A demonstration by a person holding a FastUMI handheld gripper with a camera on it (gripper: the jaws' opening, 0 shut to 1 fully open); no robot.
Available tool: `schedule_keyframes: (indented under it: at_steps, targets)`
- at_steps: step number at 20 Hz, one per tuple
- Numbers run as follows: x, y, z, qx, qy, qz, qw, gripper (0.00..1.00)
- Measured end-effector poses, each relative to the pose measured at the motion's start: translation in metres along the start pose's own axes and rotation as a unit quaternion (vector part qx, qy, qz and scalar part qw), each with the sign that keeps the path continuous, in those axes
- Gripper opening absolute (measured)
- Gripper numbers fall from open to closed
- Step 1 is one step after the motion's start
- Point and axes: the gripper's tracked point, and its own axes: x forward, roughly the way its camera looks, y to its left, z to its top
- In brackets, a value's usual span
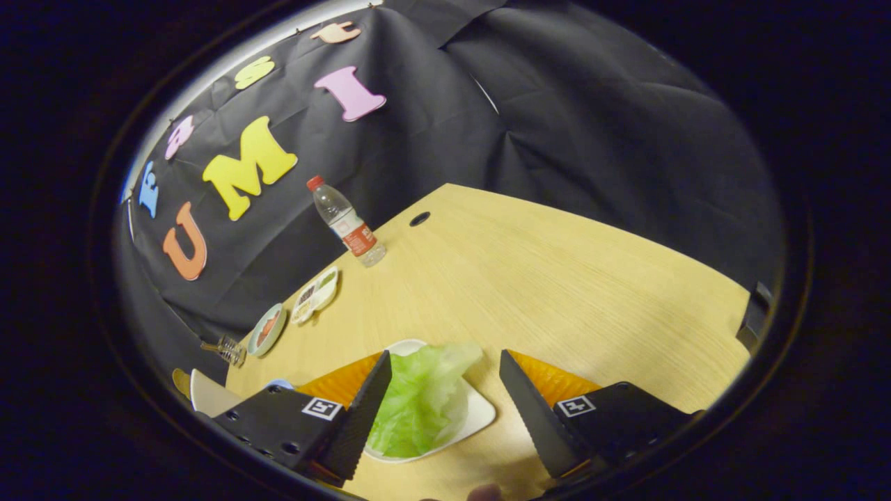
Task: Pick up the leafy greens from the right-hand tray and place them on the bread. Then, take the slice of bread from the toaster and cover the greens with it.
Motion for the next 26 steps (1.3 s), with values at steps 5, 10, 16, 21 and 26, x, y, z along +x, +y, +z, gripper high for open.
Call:
schedule_keyframes:
  at_steps: [5, 10, 16, 21, 26]
  targets:
    - [0.015, 0.004, 0.003, 0.032, 0.003, 0.009, 0.999, 0.85]
    - [0.022, 0.001, 0.001, 0.036, 0.015, 0.004, 0.999, 0.52]
    - [0.019, -0.002, 0.007, 0.009, 0.007, -0.005, 1.0, 0.0]
    - [-0.002, 0.023, 0.024, -0.001, -0.027, 0.023, 0.999, 0.0]
    - [-0.031, 0.062, 0.038, -0.007, -0.056, 0.058, 0.997, 0.0]
